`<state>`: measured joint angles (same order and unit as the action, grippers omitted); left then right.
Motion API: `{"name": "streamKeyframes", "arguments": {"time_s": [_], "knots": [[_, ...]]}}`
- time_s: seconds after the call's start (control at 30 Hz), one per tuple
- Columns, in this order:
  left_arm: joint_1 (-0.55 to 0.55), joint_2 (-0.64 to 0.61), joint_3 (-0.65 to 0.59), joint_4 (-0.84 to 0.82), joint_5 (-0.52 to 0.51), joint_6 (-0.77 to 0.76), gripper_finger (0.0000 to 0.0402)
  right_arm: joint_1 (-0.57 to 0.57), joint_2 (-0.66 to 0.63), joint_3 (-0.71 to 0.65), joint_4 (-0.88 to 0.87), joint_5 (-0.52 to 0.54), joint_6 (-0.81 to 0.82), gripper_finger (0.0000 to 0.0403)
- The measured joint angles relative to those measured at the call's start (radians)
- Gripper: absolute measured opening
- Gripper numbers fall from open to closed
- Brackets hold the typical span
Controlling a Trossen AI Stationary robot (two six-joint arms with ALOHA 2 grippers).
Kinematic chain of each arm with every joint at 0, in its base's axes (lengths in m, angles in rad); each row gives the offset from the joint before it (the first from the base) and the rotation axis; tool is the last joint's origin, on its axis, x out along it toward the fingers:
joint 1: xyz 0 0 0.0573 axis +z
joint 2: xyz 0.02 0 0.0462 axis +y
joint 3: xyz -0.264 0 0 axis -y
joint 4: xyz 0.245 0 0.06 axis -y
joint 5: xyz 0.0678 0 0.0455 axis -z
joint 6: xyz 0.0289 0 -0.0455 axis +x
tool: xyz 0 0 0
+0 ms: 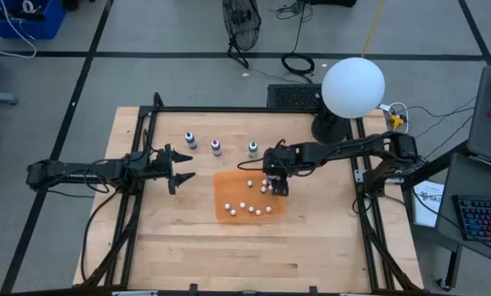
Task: Pick & Place food coloring
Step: Put the big green food coloring bottle into the orange bin
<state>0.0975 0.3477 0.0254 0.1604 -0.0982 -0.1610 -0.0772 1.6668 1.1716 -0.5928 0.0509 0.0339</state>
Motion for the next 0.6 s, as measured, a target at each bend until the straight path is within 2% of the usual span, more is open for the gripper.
{"name": "streamKeyframes", "arguments": {"time_s": [0.1, 0.23, 0.37, 0.5, 0.6], "knots": [[0.0, 0.0, 0.0, -0.001, 0.0, 0.0, 0.0324, 0.0, -0.038, 0.026, -0.013, 0.032, 0.001, 0.0289], [0.0, 0.0, 0.0, 0.0, 0.0, 0.0, 0.0324, -0.008, -0.076, 0.128, -0.057, 0.162, -0.063, 0.029], [0.0, 0.0, 0.0, -0.002, 0.0, 0.0, 0.0324, -0.069, -0.021, 0.398, -0.253, 0.185, -0.099, 0.0289], [0.0, 0.0, 0.0, -0.002, 0.0, 0.0, 0.0324, -0.149, 0.123, 0.711, -0.479, 0.186, -0.119, 0.0284], [0.0, 0.0, 0.0, 0.0, 0.0, 0.0, 0.0324, -0.207, 0.227, 0.874, -0.565, 0.183, -0.139, 0.0284]]}}
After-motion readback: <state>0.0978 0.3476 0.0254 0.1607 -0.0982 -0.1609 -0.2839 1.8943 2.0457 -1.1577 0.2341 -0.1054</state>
